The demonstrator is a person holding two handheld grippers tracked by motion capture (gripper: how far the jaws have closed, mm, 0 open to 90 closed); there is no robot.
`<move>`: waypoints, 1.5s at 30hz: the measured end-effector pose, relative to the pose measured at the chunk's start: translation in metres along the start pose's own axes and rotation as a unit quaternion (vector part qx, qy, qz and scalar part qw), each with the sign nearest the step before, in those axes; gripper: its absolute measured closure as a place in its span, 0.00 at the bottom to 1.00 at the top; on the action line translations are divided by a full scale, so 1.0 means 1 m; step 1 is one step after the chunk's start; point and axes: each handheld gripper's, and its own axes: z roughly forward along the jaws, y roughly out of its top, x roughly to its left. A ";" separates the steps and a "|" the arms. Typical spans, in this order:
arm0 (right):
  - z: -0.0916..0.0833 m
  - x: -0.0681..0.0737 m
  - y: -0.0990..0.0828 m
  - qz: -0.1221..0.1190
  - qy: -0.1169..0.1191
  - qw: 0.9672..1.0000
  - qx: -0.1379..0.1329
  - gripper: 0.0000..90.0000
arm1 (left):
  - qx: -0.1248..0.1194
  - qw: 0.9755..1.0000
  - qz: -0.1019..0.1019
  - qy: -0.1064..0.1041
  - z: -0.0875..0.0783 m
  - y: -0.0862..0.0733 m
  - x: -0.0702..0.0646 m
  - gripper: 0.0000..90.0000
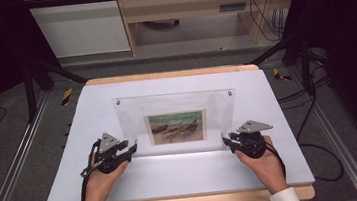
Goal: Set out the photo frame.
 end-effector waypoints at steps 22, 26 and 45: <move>0.000 0.016 0.010 -0.033 -0.016 0.998 -0.059 0.11 | -0.049 0.998 0.024 -0.013 -0.006 0.007 -0.012 0.06; -0.008 0.018 0.010 -0.042 -0.016 0.996 -0.072 0.10 | -0.057 0.998 0.024 -0.014 -0.014 0.006 -0.012 0.06; -0.034 0.015 0.001 -0.032 -0.031 0.995 -0.088 0.09 | -0.085 0.996 0.016 -0.005 -0.038 0.003 -0.001 0.06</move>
